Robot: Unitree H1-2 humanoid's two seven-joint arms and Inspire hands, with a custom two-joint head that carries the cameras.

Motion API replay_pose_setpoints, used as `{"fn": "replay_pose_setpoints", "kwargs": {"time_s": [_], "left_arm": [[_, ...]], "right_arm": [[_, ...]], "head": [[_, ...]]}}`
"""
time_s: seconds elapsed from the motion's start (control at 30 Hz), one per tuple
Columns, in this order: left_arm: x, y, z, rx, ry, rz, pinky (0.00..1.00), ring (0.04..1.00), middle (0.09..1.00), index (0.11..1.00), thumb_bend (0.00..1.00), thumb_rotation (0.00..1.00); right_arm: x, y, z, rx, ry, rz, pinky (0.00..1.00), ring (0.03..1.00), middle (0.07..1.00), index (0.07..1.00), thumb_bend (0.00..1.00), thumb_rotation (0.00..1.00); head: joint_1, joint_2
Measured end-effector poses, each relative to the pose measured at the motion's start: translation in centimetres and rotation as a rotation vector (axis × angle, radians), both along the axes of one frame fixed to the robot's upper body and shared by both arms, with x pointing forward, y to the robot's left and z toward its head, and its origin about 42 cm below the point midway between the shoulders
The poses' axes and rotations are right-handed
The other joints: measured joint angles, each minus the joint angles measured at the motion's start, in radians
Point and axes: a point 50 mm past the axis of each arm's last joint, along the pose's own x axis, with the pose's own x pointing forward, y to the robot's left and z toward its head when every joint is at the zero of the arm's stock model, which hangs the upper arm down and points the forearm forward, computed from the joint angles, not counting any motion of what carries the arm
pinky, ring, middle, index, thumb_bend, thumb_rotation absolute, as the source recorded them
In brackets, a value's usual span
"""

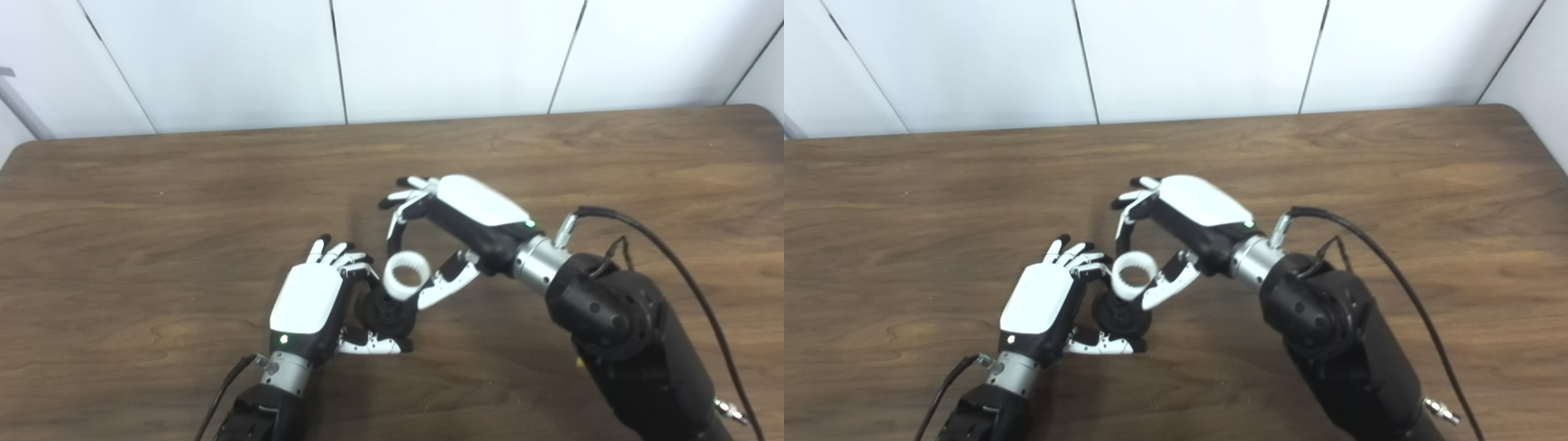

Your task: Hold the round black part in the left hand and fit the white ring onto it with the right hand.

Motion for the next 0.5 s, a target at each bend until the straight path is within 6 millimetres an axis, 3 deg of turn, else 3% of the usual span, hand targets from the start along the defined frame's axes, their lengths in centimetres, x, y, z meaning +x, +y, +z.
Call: {"fn": "replay_pose_setpoints", "kwargs": {"time_s": [0.5], "left_arm": [[-0.1, -0.2, 0.0, -0.006, 0.000, 0.003, 1.00, 0.897, 0.779, 0.484, 0.52, 0.05]], "right_arm": [[0.5, 1.4, -2.0, -0.023, 0.041, 0.021, 1.00, 0.979, 0.861, 0.483, 0.52, 0.13]], "head": [[0.000, 0.008]]}}
